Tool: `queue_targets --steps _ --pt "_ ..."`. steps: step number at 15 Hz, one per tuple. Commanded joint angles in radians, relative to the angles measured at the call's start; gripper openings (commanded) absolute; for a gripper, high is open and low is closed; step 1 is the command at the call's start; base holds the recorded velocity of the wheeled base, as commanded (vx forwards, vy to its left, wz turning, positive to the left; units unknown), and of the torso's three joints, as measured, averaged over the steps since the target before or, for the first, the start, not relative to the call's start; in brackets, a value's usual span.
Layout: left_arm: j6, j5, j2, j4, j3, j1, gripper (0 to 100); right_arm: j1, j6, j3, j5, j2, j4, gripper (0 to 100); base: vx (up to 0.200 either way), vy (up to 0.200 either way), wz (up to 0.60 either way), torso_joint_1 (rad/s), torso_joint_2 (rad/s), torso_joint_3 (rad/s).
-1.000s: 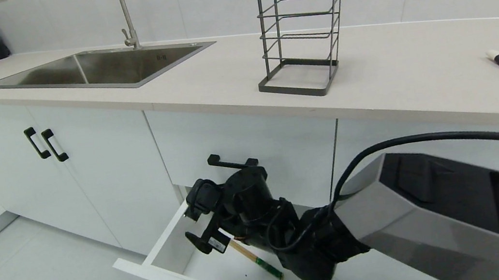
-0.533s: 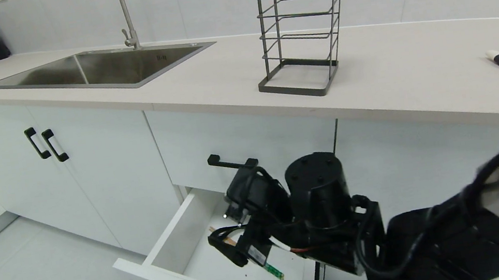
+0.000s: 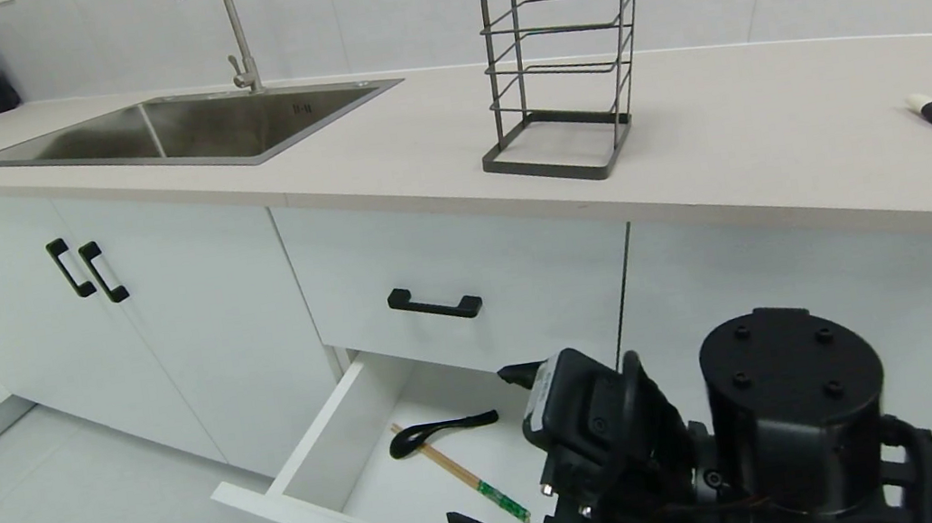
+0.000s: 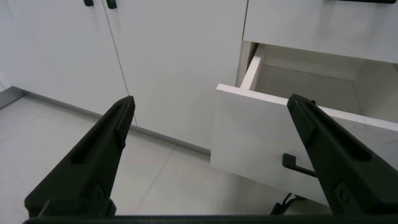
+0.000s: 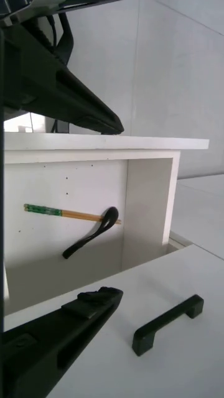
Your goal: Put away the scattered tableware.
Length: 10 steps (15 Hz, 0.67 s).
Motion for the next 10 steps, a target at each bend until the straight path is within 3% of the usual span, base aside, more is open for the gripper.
queue_targets --steps 1,10 --pt "0.0 0.0 0.001 0.0 0.0 0.0 100 -0.025 -0.003 0.049 0.003 -0.083 -0.001 100 0.0 0.0 0.0 0.0 0.0 0.0" --pt "0.0 0.0 0.001 0.0 0.0 0.0 100 -0.087 -0.003 0.324 0.014 -0.462 0.046 100 0.0 0.0 0.0 0.0 0.0 0.0"
